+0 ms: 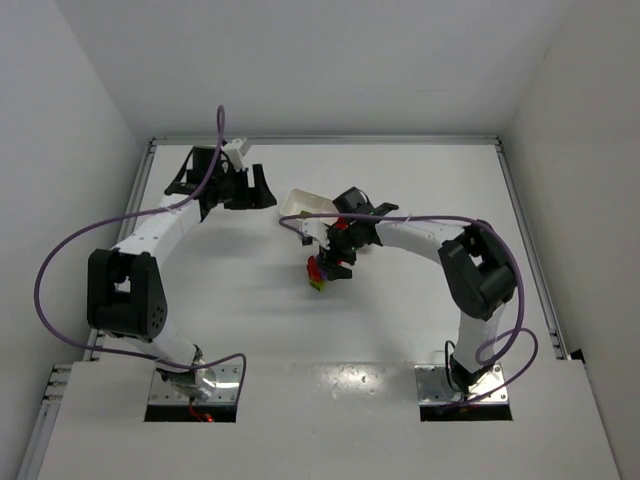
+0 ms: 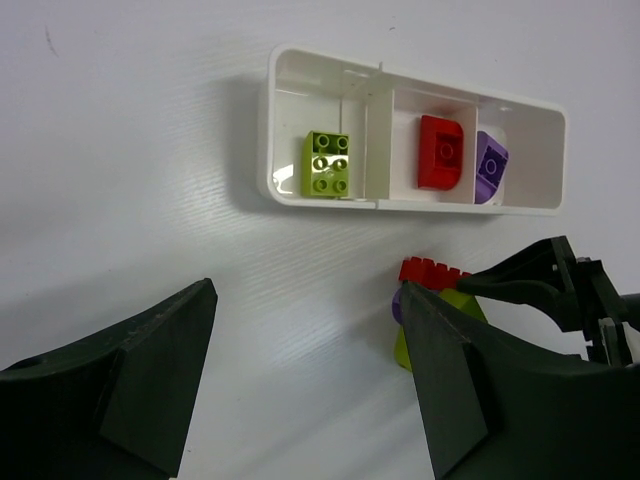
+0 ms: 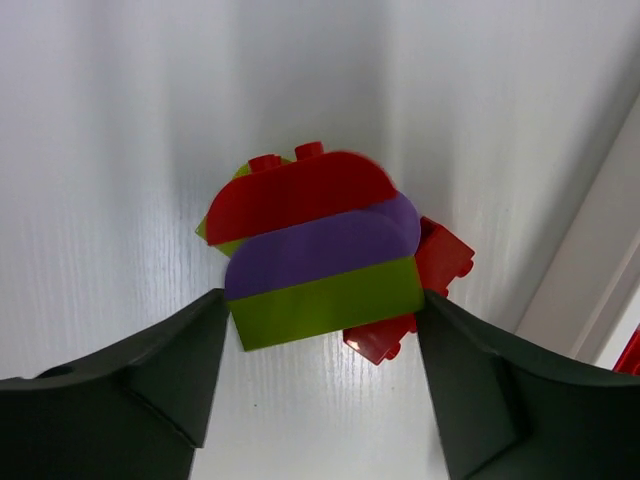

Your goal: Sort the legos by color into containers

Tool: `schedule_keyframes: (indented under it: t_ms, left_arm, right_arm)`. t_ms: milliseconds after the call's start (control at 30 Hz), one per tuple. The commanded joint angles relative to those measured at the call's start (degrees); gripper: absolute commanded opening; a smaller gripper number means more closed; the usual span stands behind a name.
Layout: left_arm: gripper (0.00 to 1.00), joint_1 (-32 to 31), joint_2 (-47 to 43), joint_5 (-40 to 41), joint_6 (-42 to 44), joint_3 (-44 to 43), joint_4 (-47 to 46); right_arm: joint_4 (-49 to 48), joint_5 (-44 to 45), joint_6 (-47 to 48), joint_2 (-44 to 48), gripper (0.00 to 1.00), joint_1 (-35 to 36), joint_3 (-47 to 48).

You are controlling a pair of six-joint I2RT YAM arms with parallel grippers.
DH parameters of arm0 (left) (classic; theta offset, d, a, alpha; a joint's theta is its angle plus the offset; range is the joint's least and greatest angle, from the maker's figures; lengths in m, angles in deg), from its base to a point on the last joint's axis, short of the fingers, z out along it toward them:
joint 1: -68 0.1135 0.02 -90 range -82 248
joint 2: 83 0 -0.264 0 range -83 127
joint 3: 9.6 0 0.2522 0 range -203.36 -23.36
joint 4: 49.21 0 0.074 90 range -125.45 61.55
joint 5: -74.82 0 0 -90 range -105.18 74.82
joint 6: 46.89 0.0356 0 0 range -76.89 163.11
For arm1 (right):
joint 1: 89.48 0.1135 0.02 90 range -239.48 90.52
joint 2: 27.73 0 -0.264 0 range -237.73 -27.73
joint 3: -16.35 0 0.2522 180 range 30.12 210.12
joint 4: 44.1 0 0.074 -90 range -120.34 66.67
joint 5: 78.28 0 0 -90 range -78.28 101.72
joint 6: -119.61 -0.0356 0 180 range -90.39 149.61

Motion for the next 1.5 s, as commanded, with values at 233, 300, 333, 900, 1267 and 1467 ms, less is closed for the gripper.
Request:
schedule_keyframes:
  t_ms: [233, 300, 333, 900, 1267, 1467]
  left_arm:
    - [0.8, 0.7, 0.14, -2.58, -0.45, 0.92, -2.25]
    - [0.79, 0.7, 0.14, -4.41, -0.45, 1.53, -2.25]
    - [0.79, 0.7, 0.14, -5.3, -0.45, 2.06, -2.25]
    - [0.76, 4.92, -3.9, -36.76, 4.3, 9.89, 3.55]
    - [0.74, 0.88, -1.62, -41.96, 3.77, 7.43, 3.55]
    - [0.74, -0.36, -0.48, -41.96, 3.77, 7.43, 3.55]
  right_arm:
    - [2.21, -2.84, 4.61, -0.8, 0.48, -0.24, 2.25]
    - [2.9, -3.45, 5.22, -0.28, 0.35, -0.24, 2.24]
    - [3.43, -3.46, 5.23, 0.25, 0.29, -0.24, 2.24]
    - [-7.02, -0.56, -12.7, 10.54, 0.0, 0.82, 4.0]
    - [-7.55, 0.49, -12.7, 10.01, 0.0, 3.01, 6.37]
    - [-8.08, 0.5, -13.23, 9.49, 0.0, 4.07, 7.51]
